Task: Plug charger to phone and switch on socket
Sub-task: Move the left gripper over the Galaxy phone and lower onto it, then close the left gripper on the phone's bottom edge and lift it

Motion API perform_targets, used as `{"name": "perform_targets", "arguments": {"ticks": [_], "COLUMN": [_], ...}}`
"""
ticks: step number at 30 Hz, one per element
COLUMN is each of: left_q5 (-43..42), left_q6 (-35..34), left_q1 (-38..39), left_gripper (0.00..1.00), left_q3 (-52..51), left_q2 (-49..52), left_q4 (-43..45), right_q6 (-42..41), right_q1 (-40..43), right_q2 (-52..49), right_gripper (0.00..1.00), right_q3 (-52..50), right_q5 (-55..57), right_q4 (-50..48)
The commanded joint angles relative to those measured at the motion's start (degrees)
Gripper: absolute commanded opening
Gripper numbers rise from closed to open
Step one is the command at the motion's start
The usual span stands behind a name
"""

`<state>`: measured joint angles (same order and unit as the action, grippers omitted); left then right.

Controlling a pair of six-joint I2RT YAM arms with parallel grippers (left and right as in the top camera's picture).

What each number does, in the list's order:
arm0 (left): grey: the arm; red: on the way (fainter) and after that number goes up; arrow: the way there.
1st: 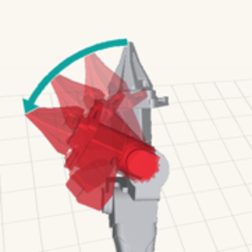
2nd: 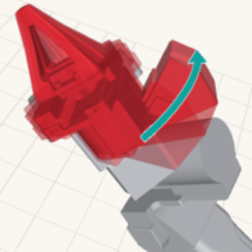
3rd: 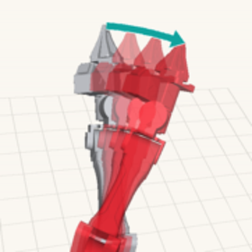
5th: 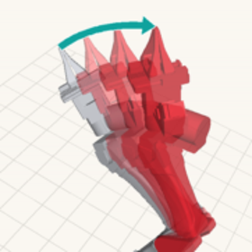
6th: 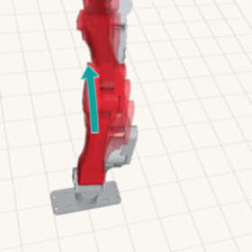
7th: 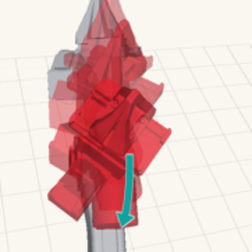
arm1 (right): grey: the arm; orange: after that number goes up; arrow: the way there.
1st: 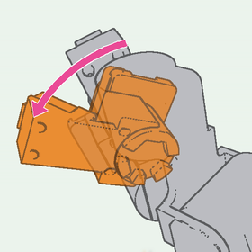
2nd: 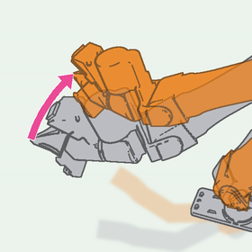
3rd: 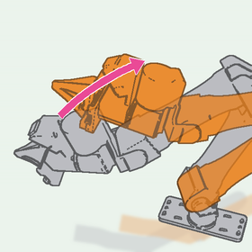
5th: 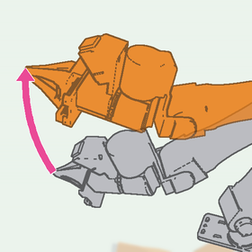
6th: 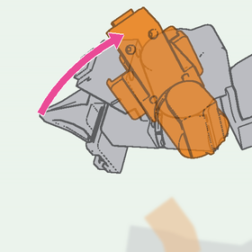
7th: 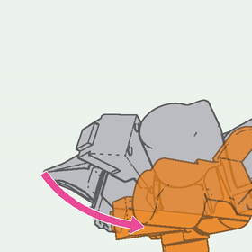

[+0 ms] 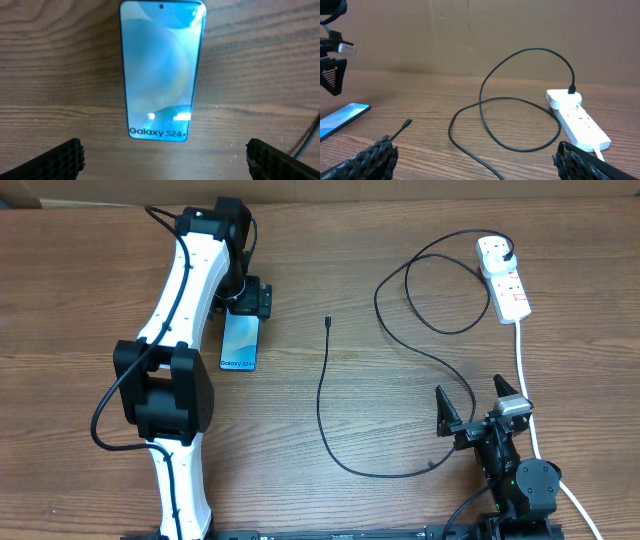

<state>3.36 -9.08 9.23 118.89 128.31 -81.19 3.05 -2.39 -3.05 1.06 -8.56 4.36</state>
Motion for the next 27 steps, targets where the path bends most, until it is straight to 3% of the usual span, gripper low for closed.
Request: {"name": "perform_targets", "arguments": {"ticks": [1,17,27], "left_q5": [1.44,-4.96,-2.73], "left_q6": [-1.25,3.10,4.90], "left_q1": [-0.31,-1.62,-1.88], "left_gripper": [1.00,0.99,1.00], "left_q3": [0.07,-12.72,-14.97], "left_q2": [1.05,1.05,1.25], "left_q4": [1.11,12.52,15.45], "right_q6": [0.22,0.22,0.22], "right_q1": [-0.17,-0.17,-0.17], "right_q2": [-0.02,-0.02,-0.02], "right_gripper": [1.00,1.00,1.00], "right_q3": [-0.57,-0.57,-0.57], "right_q5": [0.35,0.37,0.35], "right_q4": [-0.22,-0.22,-0.22]}}
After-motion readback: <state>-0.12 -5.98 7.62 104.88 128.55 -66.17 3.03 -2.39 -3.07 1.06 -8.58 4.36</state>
